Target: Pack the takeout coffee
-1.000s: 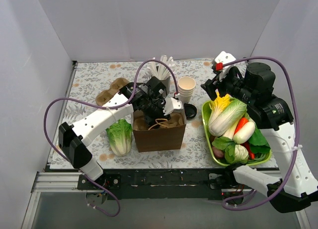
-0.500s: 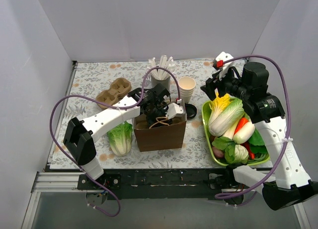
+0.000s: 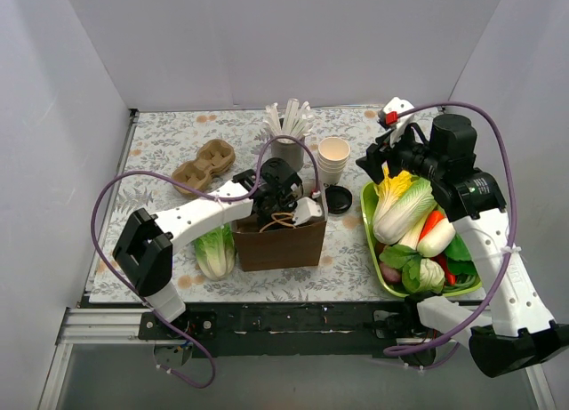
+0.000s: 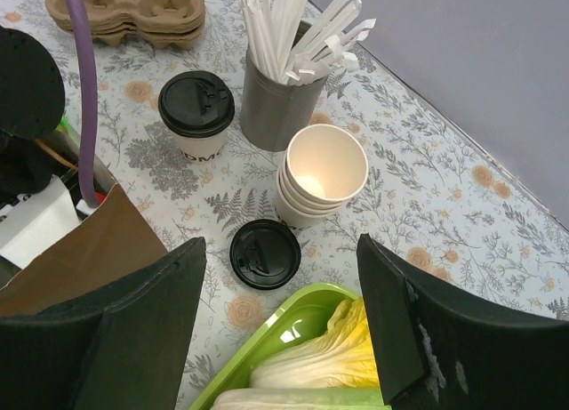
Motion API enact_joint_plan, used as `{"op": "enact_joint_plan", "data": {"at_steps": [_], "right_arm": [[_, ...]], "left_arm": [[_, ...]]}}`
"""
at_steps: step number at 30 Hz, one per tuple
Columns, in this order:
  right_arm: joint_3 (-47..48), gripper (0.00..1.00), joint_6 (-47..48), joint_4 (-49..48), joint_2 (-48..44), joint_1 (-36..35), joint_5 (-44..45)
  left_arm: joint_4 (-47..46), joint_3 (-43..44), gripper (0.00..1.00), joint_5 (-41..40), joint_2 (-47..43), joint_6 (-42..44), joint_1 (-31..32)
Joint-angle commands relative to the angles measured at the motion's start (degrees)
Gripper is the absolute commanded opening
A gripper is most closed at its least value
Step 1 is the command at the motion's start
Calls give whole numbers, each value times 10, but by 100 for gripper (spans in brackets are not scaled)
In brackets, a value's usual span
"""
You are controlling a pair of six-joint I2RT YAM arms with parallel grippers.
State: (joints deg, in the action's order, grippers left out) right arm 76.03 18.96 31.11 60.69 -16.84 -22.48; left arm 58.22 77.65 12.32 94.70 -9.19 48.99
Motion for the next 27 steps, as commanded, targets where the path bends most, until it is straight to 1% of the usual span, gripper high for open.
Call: {"op": "enact_joint_plan", "data": {"at_steps": [1,12,13,16,17,18,21,22,25,26,27], "right_arm": [[-4,76,-9,-18,-21,4,-7],[-4,77,-2,7,-34,4,-6],[-4,77,-2,8,-33,4,-7],[-2,77,-1,9,-32,4,-8],[-3,77,-1,9,-32,4,-9],[-4,77,-2,8,-31,4,-11],[-7,77,-5,7,-29,4,-24],[-8,78,-7,9,-28,4,-30],[-11,78,-5,24,-17,3,-98],[-11,79,-8,30,-13,3,-145],[-11,79,-16,33,-7,3,-163]], "left_arm": [[-35,-38,0,-9,-38,3,4],[-129,-125,0,-2,-78,-22,3],[-132,-126,2,-1,-78,-26,4],[-123,-116,16,-1,-74,-35,3],[-120,-113,22,-2,-75,-37,4],[-117,-111,32,-2,-76,-38,3],[-105,-98,47,3,-86,-45,3],[-101,-88,53,7,-89,-51,3],[-97,-66,61,24,-102,-61,3],[-92,-57,62,31,-104,-61,3],[-89,-49,63,38,-105,-63,4]]}}
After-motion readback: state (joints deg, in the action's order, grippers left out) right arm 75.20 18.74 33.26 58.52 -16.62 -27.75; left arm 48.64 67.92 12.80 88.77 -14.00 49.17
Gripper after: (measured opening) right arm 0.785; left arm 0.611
